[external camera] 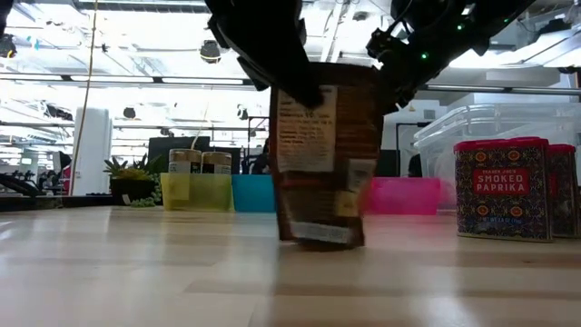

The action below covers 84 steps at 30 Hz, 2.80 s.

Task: Sort spices by type
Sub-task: Put the orange seasoning pack into the blue bin, then put the top left red spice bottle into the orange bin

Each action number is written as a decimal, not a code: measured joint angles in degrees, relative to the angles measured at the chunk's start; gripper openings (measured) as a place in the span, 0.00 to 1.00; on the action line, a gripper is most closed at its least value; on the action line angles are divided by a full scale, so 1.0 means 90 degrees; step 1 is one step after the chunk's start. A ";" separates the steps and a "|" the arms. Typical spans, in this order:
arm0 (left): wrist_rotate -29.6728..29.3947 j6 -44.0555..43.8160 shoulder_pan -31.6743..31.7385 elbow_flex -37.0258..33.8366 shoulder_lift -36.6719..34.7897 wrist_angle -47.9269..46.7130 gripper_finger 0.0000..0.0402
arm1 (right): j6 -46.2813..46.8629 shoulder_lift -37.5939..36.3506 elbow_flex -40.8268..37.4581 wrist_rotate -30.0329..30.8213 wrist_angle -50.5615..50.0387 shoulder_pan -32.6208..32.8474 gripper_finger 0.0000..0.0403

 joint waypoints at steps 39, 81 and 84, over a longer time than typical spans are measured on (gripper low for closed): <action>-0.0731 0.2069 0.5002 -0.0095 -0.1722 -0.0535 0.00 | -0.0022 -0.0466 0.0000 -0.0018 0.0344 0.0641 0.96; -0.0853 0.2462 0.3648 -0.1443 -0.2616 0.0675 0.45 | 0.0638 -0.0962 0.0401 0.1911 -0.1337 0.2034 0.96; -0.0927 0.2095 0.2907 -0.2417 -0.3154 0.1736 0.43 | 0.0937 -0.0895 0.0601 0.1972 -0.1533 0.2493 0.96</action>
